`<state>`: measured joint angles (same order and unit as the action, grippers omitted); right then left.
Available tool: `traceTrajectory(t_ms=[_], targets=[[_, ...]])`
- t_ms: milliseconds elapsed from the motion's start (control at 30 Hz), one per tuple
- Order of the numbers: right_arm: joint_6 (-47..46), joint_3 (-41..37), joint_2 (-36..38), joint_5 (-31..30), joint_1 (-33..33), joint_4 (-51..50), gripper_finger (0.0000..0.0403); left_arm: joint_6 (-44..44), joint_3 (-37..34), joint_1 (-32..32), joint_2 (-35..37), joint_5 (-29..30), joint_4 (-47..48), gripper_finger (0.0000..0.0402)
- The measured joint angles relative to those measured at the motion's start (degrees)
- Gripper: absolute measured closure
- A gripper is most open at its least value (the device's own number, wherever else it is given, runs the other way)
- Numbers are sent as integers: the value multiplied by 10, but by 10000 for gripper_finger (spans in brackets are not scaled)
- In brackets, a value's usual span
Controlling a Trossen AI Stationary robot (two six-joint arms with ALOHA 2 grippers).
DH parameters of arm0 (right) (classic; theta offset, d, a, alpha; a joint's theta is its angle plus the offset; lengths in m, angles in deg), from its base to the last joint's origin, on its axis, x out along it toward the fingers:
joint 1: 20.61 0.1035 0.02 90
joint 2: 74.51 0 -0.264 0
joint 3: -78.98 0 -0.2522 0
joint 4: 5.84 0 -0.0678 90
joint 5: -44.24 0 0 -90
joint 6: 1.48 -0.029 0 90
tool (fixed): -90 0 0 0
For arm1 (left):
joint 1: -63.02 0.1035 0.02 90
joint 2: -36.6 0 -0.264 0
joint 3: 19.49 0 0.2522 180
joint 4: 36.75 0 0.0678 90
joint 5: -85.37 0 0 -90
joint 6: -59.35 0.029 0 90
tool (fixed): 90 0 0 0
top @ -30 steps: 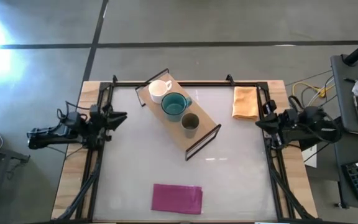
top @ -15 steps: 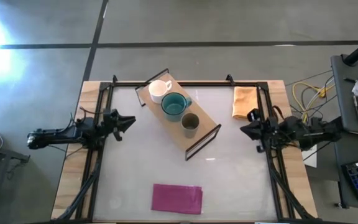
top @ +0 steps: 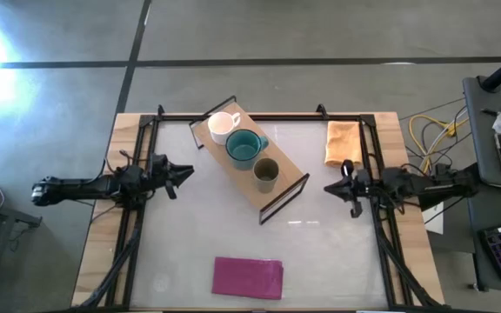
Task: Stack small to large cups/mugs on shelf
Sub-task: Return to Home Position
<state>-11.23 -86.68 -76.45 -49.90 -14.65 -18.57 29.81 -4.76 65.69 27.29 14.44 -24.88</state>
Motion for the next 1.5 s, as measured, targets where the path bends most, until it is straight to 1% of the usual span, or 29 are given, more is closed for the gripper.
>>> traceTrajectory(t_ms=[200,533,1500], targets=[[-7,0,-12,-4,0,-2,394,0,-1,0,-20,0,-2,330],[-7,0,-12,-4,0,-2,394,0,-2,0,-38,0,-6,330],[-8,0,-12,-4,0,-3,394,0,-2,0,-42,0,-7,329]])
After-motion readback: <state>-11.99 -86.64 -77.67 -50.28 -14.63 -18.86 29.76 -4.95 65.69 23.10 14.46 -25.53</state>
